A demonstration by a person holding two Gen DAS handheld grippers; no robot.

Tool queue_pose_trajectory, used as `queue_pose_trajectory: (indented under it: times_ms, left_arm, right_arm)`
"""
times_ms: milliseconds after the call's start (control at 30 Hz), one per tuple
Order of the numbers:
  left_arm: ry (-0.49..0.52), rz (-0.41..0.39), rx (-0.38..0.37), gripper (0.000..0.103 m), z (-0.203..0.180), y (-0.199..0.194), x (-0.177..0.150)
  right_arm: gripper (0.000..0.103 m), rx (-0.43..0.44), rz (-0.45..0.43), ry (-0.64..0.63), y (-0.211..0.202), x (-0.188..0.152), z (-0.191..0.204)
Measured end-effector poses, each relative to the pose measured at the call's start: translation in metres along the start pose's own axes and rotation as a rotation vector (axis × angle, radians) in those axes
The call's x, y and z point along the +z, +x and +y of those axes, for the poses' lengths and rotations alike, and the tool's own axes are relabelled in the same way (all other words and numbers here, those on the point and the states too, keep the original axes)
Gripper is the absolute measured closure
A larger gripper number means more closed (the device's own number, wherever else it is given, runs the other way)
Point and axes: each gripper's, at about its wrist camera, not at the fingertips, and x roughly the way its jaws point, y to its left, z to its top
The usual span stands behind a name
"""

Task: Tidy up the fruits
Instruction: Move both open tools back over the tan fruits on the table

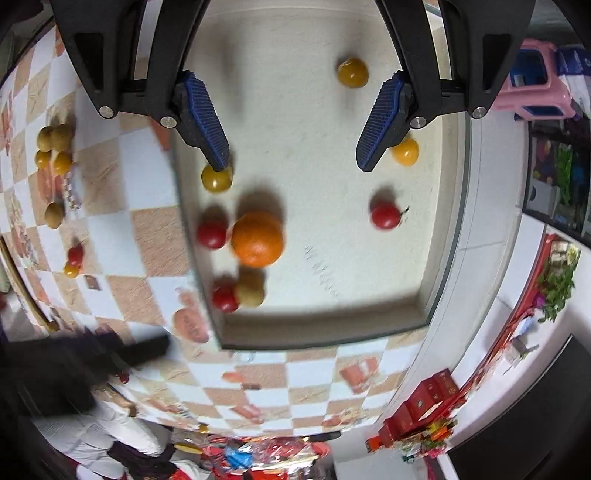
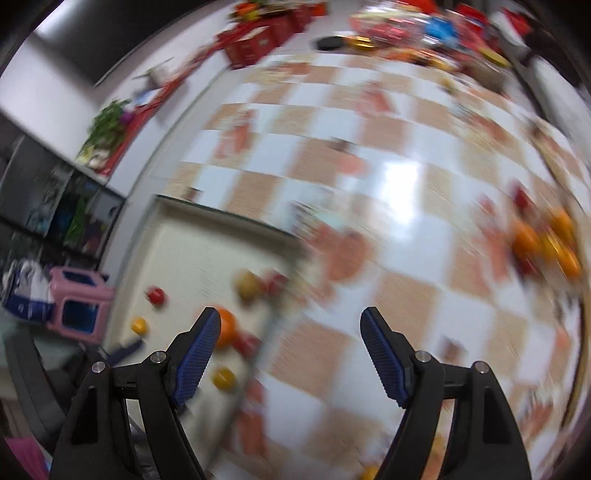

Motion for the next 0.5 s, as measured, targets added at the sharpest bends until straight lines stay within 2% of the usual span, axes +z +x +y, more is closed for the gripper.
queue_pose_trajectory:
  times_ms: [167,300,500]
  left_arm:
    - [0.065,-0.024,-0.028,0.030,-0.025,-0.006,0.016]
    - [0.119,-0.022,-0.073,0.030,-0.056,-0.009,0.022]
    - [0.205,0.009,-0.146,0.030,-0.096,-0.008,0.016]
  right_arm:
    - [0.022,-0.073,0.020,0.143,-0.026,-0.057,-0.064]
    - [0.022,-0.113,0.042,0.226,-0.039,-0.103,-0.099]
    - [0.022,-0.135,0.081,0.242,-0.044,-0.158,-0.111]
